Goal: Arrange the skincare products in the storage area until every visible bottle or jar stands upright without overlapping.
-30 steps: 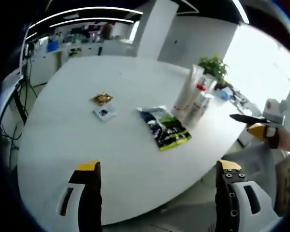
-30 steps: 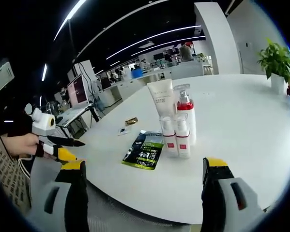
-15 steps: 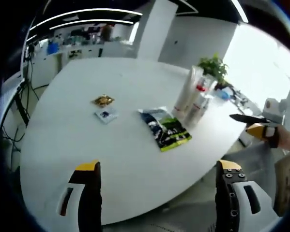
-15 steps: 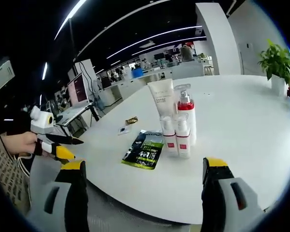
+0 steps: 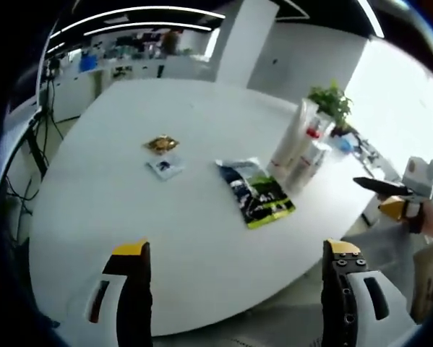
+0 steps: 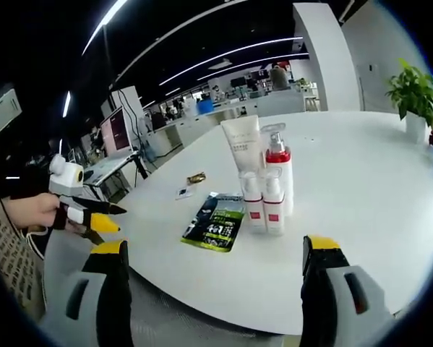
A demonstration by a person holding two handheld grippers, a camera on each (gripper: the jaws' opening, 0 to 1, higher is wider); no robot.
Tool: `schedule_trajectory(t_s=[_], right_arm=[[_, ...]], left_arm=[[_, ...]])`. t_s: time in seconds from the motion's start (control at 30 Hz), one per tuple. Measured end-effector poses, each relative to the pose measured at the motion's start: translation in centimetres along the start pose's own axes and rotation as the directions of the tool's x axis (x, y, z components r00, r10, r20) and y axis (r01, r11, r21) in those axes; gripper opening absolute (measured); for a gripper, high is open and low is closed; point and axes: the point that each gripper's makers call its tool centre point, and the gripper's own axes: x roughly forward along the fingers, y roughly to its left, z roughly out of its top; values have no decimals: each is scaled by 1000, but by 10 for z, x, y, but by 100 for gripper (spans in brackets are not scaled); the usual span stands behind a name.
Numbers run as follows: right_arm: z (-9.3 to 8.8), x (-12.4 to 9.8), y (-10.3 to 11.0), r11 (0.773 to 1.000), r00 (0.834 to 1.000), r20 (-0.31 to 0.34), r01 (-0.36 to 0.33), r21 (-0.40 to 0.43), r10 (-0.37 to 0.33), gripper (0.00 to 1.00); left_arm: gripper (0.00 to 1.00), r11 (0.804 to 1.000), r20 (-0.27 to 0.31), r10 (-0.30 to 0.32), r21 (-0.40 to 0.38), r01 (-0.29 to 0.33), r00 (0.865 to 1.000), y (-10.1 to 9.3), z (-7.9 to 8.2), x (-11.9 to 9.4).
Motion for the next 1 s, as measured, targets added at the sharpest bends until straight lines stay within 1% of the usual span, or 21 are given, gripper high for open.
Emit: schedule_trajectory(t_s=[0.13, 0.23, 0.4, 0.5, 0.6, 0.7, 0.9, 1.0], right_arm=[[0, 0, -1, 1000, 1000, 1, 2, 1, -2, 100], [0, 0, -1, 1000, 1000, 0, 4, 4, -4, 100], [0, 1, -2, 1000, 1000, -3, 8, 3, -8, 100], [-1, 1, -2, 1000, 1000, -8, 9, 1, -9, 100], [-1, 1, -2, 1000, 1000, -12, 10, 1, -10, 100], [-1, 1, -3, 1000, 1000, -13, 12, 5, -12, 100], [-2, 1, -5, 1000, 1000, -14, 19, 21, -19, 100], [-2, 2, -7, 999, 1000, -15, 24, 30, -23, 100]], left_arm=[[97, 1000, -24, 7, -8, -7, 1000, -1, 2, 8], [97, 1000, -24, 13, -1, -13, 1000, -1, 6, 16], [97, 999, -22, 44, 0, -44, 999, 1, 16, 27], [97, 997, -23, 73, -8, -74, 997, 7, 21, 35], [97, 991, -33, 133, -21, -134, 991, 17, 24, 42], [97, 986, -42, 166, -22, -167, 985, 23, 26, 50], [96, 978, -70, 206, -22, -208, 976, 31, 32, 66], [95, 975, -70, 221, -21, -223, 973, 35, 38, 77]])
